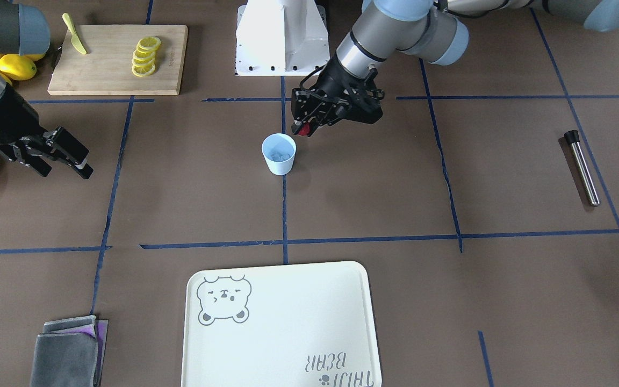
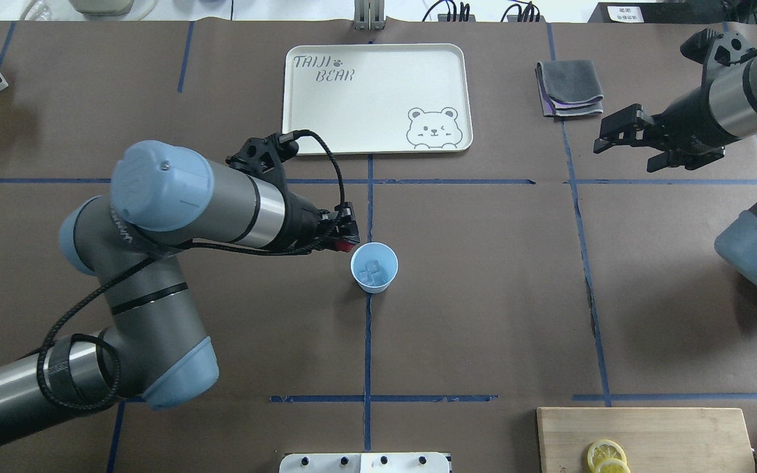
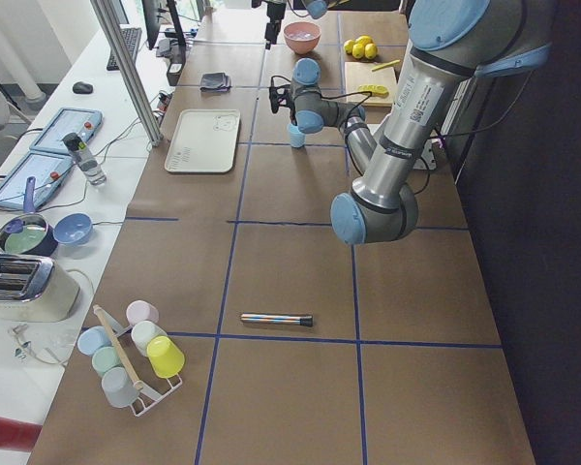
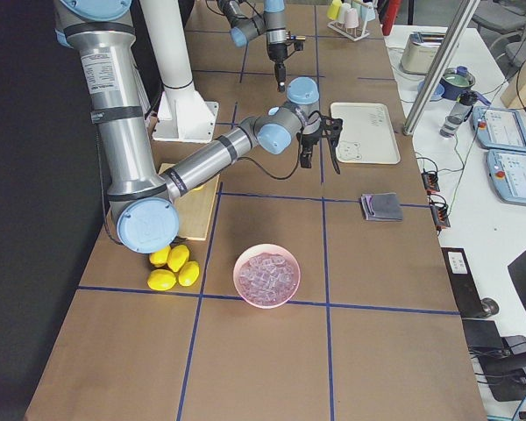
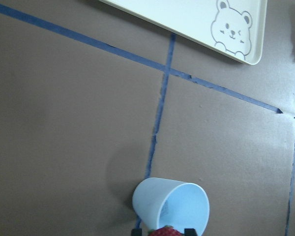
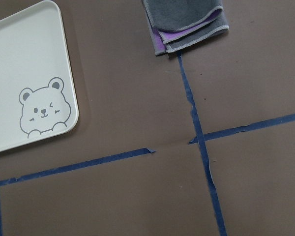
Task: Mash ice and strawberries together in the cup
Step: 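Carry the strawberry over the blue cup and open the left gripper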
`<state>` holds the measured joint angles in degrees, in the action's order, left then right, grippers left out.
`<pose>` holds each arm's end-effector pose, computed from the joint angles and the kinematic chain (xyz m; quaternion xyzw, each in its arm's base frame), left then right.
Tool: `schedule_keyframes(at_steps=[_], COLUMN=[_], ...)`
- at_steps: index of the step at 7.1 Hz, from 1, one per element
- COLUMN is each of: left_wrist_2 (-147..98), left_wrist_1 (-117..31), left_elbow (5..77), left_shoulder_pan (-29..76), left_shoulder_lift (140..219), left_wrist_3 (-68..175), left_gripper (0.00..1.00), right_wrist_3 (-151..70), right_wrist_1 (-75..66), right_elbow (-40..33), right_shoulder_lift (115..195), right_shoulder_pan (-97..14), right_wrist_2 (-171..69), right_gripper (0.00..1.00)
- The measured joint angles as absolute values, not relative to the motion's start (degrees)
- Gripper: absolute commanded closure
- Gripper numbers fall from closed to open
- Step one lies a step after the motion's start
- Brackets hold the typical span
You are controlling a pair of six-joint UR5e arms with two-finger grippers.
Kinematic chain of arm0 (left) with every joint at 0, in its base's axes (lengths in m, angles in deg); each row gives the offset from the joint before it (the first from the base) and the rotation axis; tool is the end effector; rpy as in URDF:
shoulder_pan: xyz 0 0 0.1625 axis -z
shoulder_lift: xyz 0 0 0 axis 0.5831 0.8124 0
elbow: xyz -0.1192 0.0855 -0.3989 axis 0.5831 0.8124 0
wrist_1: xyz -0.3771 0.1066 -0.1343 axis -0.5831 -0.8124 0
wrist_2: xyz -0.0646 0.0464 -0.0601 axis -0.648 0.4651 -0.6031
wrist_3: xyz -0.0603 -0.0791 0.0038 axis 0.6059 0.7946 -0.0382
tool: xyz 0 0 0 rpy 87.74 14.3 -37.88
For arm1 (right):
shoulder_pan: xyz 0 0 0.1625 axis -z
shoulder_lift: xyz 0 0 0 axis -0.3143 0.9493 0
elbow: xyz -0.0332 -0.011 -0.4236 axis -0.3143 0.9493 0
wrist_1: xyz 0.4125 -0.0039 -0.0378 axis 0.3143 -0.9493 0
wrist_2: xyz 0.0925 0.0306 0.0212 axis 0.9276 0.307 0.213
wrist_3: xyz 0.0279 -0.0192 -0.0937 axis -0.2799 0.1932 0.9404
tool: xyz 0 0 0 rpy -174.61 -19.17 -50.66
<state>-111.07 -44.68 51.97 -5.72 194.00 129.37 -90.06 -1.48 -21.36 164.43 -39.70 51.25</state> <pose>0.4953 -0.4031 0.1633 0.0253 0.6042 -0.1178 0.7877 -0.2230 -0.4996 0.3563 0.0408 -0.4740 0.1399 0.8684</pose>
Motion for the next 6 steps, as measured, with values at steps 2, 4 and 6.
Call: schedule_keyframes(at_steps=[2, 4, 6], left_wrist_2=[-109.12, -106.71, -106.09], left_wrist_1=[-44.24, -44.43, -44.47], left_elbow=[49.91, 49.02, 48.65], left_shoulder_pan=[-7.49, -8.69, -9.15], left_shoulder_lift=[195.41, 195.81, 195.85], left_wrist_3=[129.34, 129.22, 129.12], left_gripper=[0.71, 0.22, 0.14], right_wrist_3=[-89.46, -89.4, -89.39], right_wrist_1=[-1.48, -1.47, -1.41], right_elbow=[-21.3, -21.46, -21.52], right_shoulder_lift=[164.63, 165.05, 165.39], right_shoulder_pan=[-39.83, -39.86, -39.82], right_wrist_2=[51.26, 51.28, 51.28], right_gripper=[0.0, 0.0, 0.0])
